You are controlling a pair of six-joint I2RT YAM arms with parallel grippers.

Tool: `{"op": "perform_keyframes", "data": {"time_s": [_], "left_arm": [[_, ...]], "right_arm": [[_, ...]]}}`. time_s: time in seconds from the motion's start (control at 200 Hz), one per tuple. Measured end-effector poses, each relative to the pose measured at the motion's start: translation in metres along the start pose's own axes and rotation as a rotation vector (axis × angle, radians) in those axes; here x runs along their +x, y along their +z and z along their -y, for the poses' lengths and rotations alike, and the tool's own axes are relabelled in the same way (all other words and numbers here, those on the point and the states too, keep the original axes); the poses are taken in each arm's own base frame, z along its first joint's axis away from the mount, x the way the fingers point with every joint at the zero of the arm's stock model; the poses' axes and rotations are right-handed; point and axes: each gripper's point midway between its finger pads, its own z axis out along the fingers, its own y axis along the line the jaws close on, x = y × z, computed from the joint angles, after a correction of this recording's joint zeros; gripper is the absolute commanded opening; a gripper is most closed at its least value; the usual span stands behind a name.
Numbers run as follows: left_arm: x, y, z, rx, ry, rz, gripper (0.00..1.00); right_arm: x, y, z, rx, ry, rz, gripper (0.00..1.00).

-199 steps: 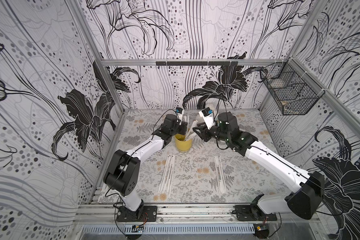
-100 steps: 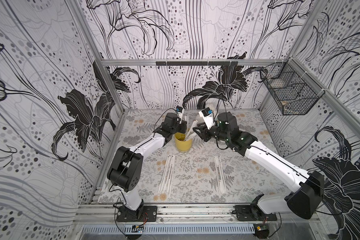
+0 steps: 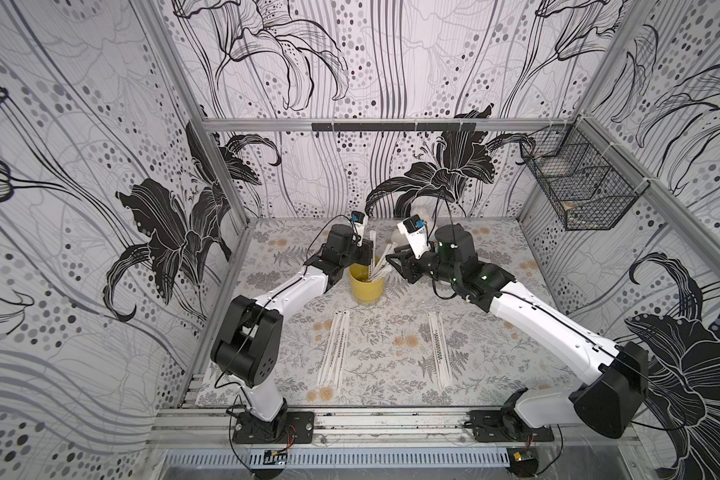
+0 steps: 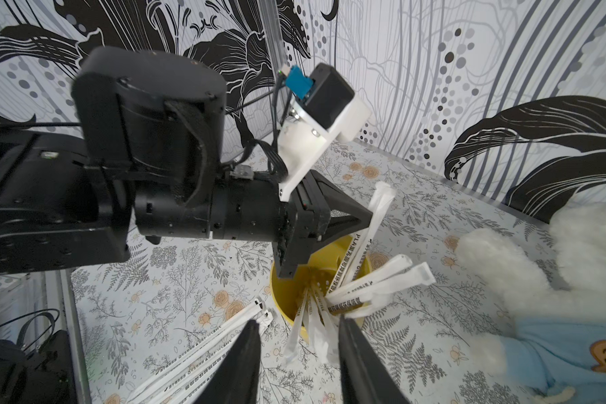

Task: Take the straws out of the storage container
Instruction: Pick up the straw from the container.

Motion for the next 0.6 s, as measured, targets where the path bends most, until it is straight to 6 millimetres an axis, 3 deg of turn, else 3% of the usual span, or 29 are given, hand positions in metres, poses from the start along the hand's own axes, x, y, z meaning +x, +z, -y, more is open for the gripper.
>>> {"op": "perform_keyframes", "data": {"time_s": [0.255, 0.601], "left_arm": [[-0.037, -0.032, 0.005, -0.011, 0.002, 0.103, 0.02], [-0.048, -0.050, 0.004, -0.035, 0.003, 0.147, 0.02]], "right_arm": [[0.000, 0.000, 0.000, 0.000, 0.000, 0.001, 0.41], [-0.011, -0.011, -0.004, -0.005, -0.007, 0.033, 0.42]]}}
